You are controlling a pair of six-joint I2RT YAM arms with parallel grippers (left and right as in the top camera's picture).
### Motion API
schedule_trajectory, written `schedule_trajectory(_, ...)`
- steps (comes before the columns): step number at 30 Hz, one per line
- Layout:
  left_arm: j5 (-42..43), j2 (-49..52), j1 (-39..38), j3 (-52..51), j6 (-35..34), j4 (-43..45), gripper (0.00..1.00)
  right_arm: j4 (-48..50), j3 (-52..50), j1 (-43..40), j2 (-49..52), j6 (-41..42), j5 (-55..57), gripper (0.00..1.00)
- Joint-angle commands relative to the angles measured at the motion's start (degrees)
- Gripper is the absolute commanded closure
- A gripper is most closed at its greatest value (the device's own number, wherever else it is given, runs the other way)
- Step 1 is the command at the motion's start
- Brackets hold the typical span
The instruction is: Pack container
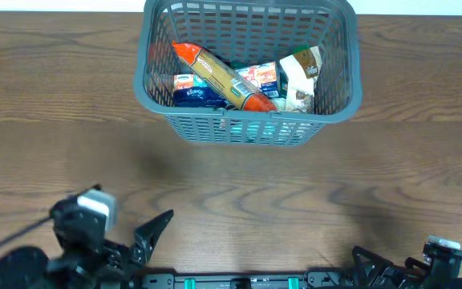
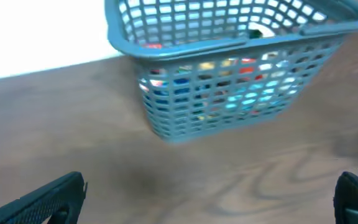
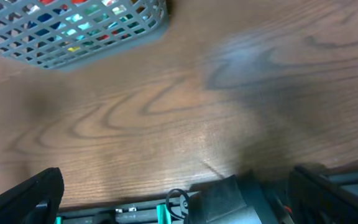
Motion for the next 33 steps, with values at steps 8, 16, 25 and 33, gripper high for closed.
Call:
schedule_trajectory(8,-1.3,-16.4,2.7,-23.4,-1.3,8.4,0.02,-0.2,-0.1,0.4,-0.2,0.7,0.0,0.01)
schedule_trajectory(16,-1.3,-19.4,2.8,-38.8,-8.7,24.6,0.01,-0.2,-0.1,0.4,-0.2,0.7,0.0,0.01)
schedule_trajectory(25,-1.4,-19.4,2.8,-51.6,-9.9,40.6,0.01,-0.2,-0.1,0.4,-0.2,0.7,0.0,0.01)
schedule_trajectory(33,-2.3,-19.4,2.8,-53.0,-11.0,43.3,0.02,-0.2,-0.1,0.4,-0.2,0.7,0.0,0.01)
